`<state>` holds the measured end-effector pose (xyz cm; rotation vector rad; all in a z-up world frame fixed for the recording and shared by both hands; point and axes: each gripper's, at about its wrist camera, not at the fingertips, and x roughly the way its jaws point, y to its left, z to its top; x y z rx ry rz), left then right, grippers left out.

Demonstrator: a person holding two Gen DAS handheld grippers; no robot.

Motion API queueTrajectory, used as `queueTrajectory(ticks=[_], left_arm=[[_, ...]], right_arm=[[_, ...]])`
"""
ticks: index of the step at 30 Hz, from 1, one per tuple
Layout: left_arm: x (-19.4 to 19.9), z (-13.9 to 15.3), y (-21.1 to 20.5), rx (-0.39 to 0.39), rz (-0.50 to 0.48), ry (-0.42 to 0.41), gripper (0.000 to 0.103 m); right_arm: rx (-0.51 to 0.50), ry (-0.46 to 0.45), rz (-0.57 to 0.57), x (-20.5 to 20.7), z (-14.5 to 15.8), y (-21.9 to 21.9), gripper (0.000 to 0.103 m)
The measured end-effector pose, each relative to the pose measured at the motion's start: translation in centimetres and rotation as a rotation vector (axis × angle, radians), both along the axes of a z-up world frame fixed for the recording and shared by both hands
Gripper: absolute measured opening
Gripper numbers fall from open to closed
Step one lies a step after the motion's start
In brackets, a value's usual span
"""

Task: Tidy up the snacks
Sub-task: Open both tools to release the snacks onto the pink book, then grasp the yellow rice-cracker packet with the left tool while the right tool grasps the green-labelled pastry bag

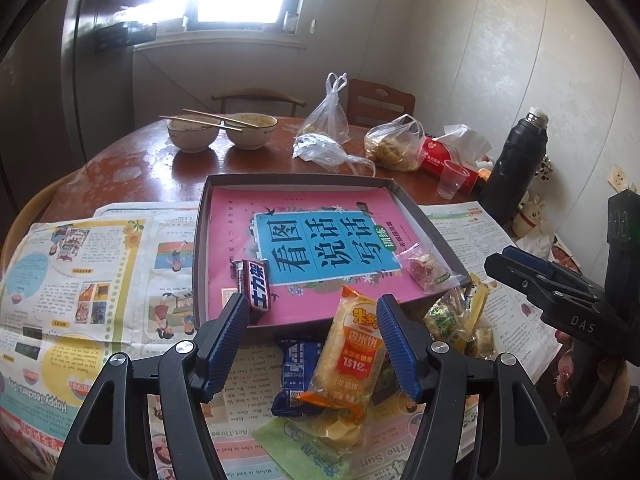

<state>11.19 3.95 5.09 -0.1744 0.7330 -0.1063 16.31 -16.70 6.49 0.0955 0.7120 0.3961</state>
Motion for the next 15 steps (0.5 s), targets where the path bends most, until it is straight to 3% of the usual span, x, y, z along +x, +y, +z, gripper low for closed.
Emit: queueTrajectory(ticks=[15], left_arm=[[-0.4, -1.5, -1.7, 0.041, -0.042, 0.047, 0.068]], right_arm=[[-0.030, 0.044, 0.021, -1.4, -1.7, 0.1, 0.063]])
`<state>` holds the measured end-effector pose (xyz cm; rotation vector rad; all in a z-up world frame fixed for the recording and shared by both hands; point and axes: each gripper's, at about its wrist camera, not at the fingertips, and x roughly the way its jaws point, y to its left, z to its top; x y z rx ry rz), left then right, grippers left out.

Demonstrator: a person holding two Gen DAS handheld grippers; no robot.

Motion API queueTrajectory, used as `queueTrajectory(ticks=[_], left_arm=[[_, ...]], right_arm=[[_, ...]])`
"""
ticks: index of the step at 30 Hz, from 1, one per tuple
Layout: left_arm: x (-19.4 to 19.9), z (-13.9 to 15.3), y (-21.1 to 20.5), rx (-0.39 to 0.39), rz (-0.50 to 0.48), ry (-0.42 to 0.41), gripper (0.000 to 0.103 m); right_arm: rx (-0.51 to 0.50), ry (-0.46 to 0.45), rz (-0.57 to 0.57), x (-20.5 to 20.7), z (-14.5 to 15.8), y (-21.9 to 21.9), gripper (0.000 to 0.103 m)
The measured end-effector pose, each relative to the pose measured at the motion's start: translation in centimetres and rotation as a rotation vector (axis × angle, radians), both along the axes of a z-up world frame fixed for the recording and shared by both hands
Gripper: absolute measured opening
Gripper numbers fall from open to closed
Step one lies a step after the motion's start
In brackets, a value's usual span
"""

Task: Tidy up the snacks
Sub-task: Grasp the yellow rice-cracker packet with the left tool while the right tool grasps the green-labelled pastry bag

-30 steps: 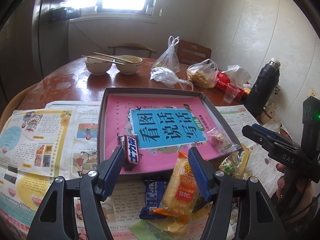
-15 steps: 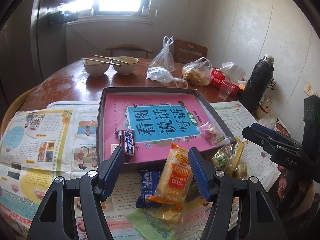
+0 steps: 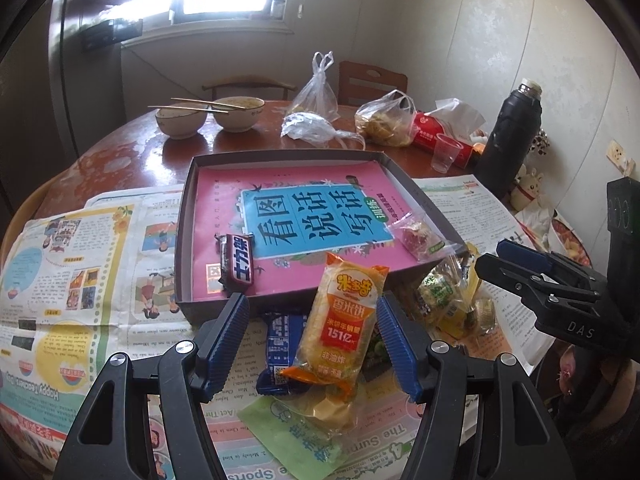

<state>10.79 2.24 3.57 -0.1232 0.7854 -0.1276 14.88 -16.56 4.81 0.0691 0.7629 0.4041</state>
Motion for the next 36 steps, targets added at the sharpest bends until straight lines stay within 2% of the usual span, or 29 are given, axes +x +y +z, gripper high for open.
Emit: queueTrajectory(ticks=[19, 27, 36], left_arm=[[0.8, -2.0, -1.4, 0.035, -0.036, 0.048, 0.068], [1.3, -2.9, -1.9, 0.053, -0.052, 0.066, 0.068], [2.0, -3.6, -2.2, 0.052, -0.053, 0.083, 0.068]], right_arm=[[-0.043, 0.058, 0.049, 0.3, -2.1, 1.2, 0.063], [-0.101, 0.101, 0.069, 1.6, -4.3, 2.3, 0.063], [-0.165, 0.096, 0.115, 2.1, -5.6, 4.0, 0.062]])
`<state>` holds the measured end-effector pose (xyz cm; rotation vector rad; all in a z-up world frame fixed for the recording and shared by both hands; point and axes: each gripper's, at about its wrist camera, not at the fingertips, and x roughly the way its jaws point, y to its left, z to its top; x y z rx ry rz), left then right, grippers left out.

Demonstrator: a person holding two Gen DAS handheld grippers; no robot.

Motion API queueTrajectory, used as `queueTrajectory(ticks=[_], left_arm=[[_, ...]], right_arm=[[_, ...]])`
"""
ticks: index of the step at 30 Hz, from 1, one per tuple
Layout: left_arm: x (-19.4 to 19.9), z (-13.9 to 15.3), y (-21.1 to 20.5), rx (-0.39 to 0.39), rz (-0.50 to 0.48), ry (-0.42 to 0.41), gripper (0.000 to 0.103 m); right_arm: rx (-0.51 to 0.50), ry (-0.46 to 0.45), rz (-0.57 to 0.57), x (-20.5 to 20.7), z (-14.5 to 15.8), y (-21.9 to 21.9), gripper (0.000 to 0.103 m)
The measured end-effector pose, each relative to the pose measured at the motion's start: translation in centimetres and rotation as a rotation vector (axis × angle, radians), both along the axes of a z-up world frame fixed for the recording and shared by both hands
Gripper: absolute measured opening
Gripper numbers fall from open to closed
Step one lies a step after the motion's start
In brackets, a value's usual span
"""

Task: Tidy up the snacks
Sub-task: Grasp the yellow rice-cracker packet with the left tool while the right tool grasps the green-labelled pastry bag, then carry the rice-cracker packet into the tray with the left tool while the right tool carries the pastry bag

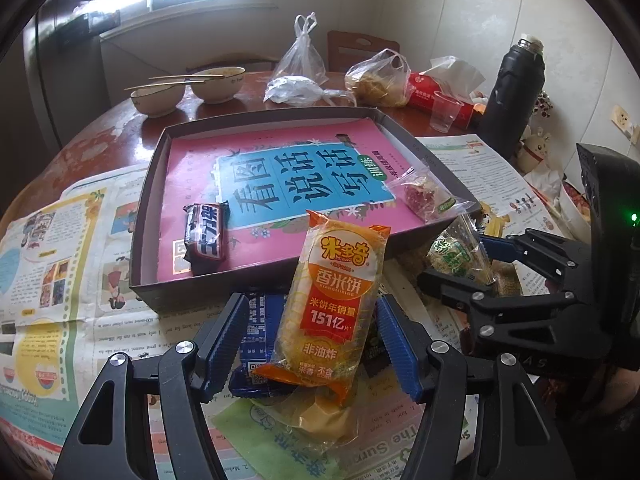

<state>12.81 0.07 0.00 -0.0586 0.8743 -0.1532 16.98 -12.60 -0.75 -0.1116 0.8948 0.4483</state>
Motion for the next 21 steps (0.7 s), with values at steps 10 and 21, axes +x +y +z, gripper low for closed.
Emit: queueTrajectory(ticks=[10, 21], left_arm=[[0.9, -0.8, -0.5, -0.019, -0.008, 0.021, 0.060], [1.4, -1.1, -0.1, -0.069, 0.005, 0.015, 0.037]], right_arm=[[-0.013, 0.002, 0.037, 0.0, -0.8, 1.1, 0.047], [0.036, 0.013, 0.035, -0.1, -0.7, 0.5, 0.043]])
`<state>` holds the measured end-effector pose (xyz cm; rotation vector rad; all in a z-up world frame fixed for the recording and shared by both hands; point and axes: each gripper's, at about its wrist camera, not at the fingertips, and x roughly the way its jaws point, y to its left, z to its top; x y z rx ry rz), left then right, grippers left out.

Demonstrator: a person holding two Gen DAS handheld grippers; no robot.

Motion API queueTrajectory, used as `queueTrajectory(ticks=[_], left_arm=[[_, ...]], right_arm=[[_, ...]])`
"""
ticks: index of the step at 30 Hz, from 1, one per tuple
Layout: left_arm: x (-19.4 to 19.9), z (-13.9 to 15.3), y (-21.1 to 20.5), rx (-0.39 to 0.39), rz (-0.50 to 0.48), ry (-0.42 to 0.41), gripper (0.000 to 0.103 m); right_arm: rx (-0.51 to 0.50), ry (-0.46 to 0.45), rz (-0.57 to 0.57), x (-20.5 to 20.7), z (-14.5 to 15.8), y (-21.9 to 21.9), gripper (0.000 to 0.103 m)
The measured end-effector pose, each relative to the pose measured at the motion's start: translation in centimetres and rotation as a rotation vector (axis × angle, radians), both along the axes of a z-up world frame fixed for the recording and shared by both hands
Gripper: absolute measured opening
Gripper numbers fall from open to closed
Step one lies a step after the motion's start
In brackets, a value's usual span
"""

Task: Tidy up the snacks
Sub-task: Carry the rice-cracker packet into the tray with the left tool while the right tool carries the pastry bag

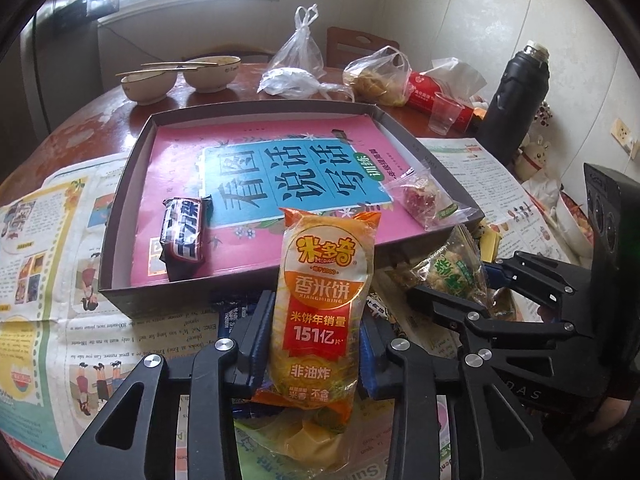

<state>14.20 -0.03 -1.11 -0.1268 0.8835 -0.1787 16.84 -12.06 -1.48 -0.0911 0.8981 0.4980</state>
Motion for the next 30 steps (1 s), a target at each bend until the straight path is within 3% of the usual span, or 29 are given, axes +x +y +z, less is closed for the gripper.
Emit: queueTrajectory(ticks=[13, 30], left_arm=[[-1.7, 3.7, 2.7, -0.035, 0.065, -0.105, 0.037], [-1.4, 6.7, 7.3, -0.050, 0.184, -0.183, 0.037]], right_arm=[[0.067, -0.067, -0.015, -0.9, 3.4, -1.2, 0.043], [0.168, -0.139, -0.076, 1.0, 7.3, -2.4, 0.043]])
